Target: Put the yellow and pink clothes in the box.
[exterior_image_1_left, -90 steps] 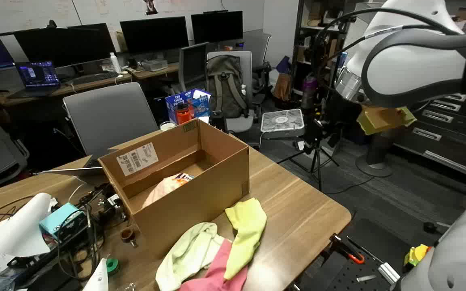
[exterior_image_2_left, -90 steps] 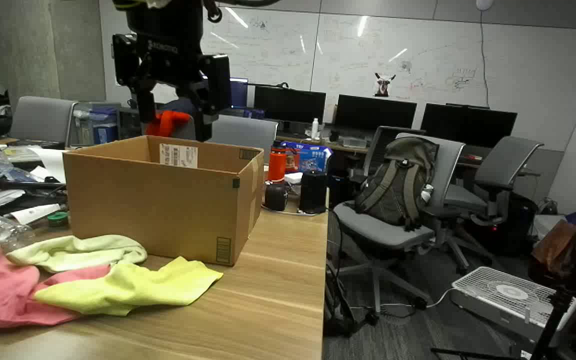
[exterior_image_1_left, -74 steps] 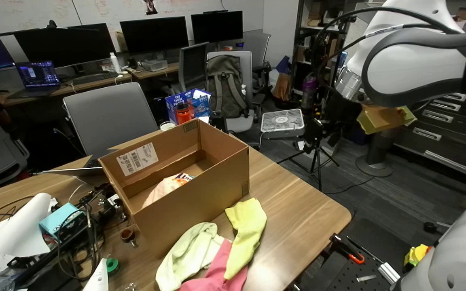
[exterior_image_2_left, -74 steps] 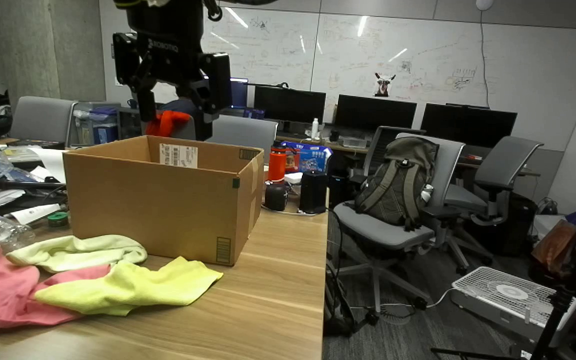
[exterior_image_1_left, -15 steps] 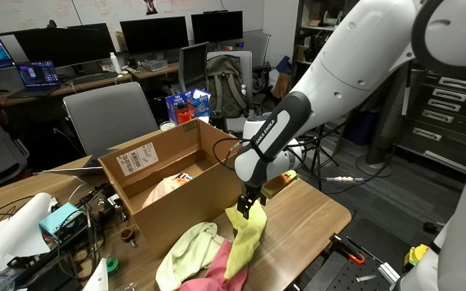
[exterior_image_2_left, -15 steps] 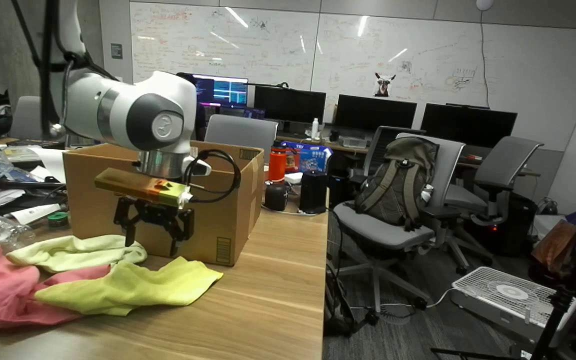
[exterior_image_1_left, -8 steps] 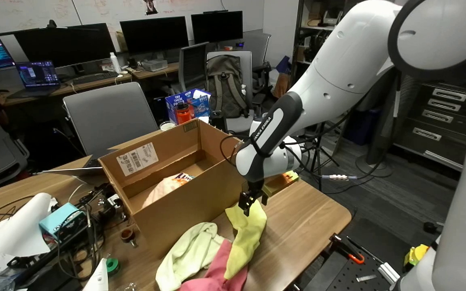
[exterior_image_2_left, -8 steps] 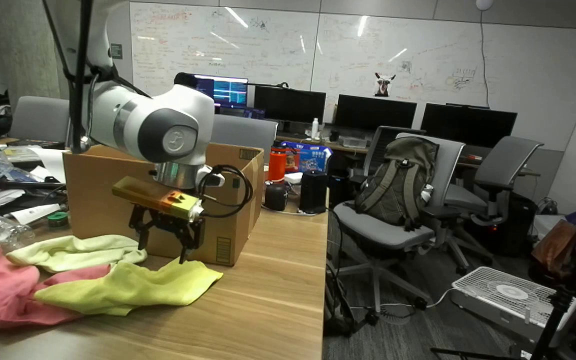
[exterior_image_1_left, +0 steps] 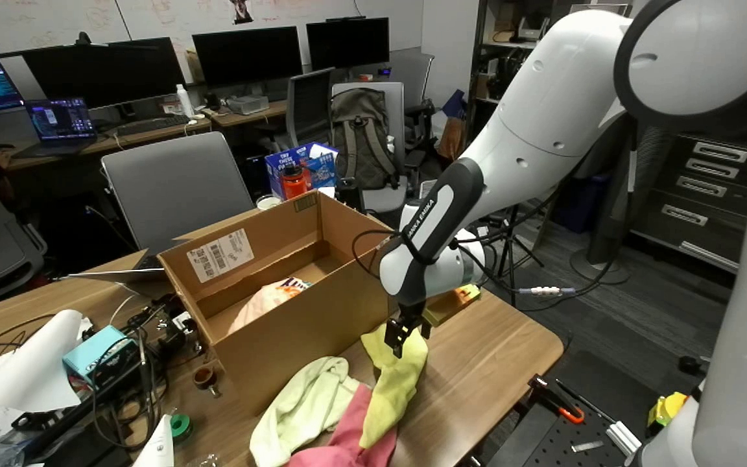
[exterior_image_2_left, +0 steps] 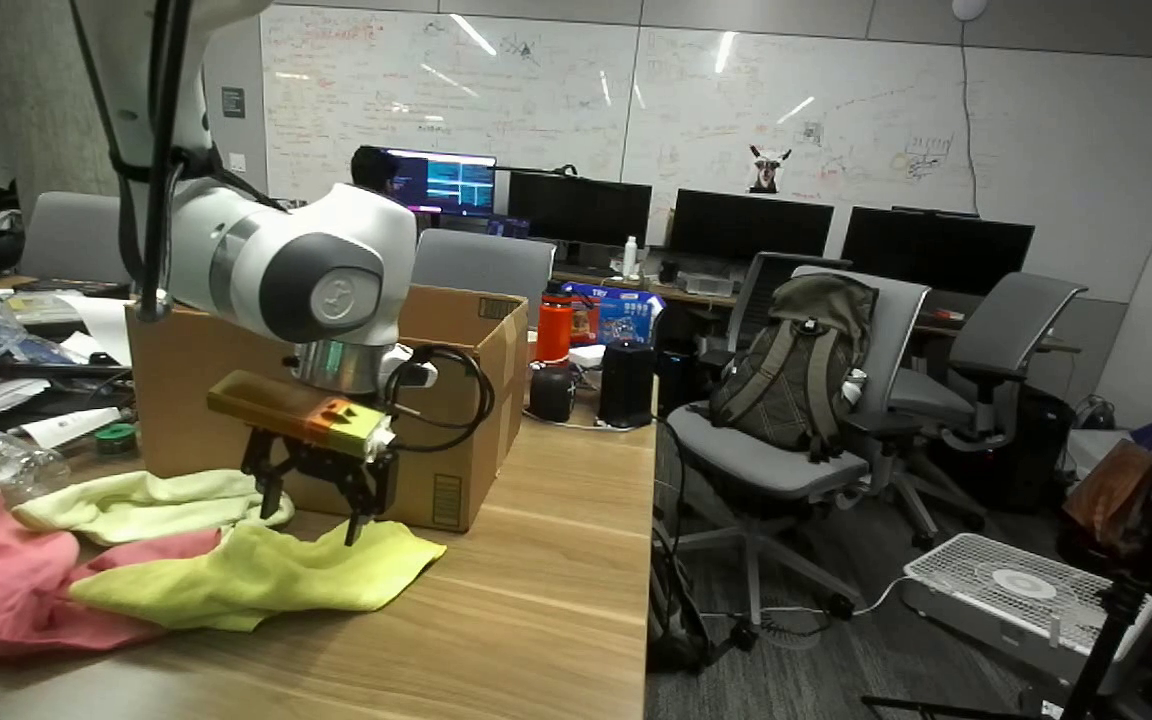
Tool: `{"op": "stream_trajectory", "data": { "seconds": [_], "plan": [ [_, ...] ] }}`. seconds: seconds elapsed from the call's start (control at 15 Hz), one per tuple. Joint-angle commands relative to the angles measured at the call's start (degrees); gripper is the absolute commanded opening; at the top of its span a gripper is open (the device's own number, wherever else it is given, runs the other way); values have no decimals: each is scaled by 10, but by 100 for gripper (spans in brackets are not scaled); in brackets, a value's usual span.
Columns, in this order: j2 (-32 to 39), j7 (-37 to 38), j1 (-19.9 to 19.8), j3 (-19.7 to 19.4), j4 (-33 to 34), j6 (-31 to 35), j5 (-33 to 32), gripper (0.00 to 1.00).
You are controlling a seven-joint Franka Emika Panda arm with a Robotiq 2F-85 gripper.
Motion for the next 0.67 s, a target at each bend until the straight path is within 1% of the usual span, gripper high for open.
{"op": "stream_trajectory", "data": {
  "seconds": [0.0, 0.13, 0.33, 0.6],
  "plan": [
    [0, -8, 2, 14, -26, 24, -10, 100],
    [2, -13, 5, 21, -37, 22, -19, 100],
    [1, -18, 13, 23, -48, 14, -52, 100],
    [4, -20, 18, 27, -49, 11, -78, 100]
  ]
}}
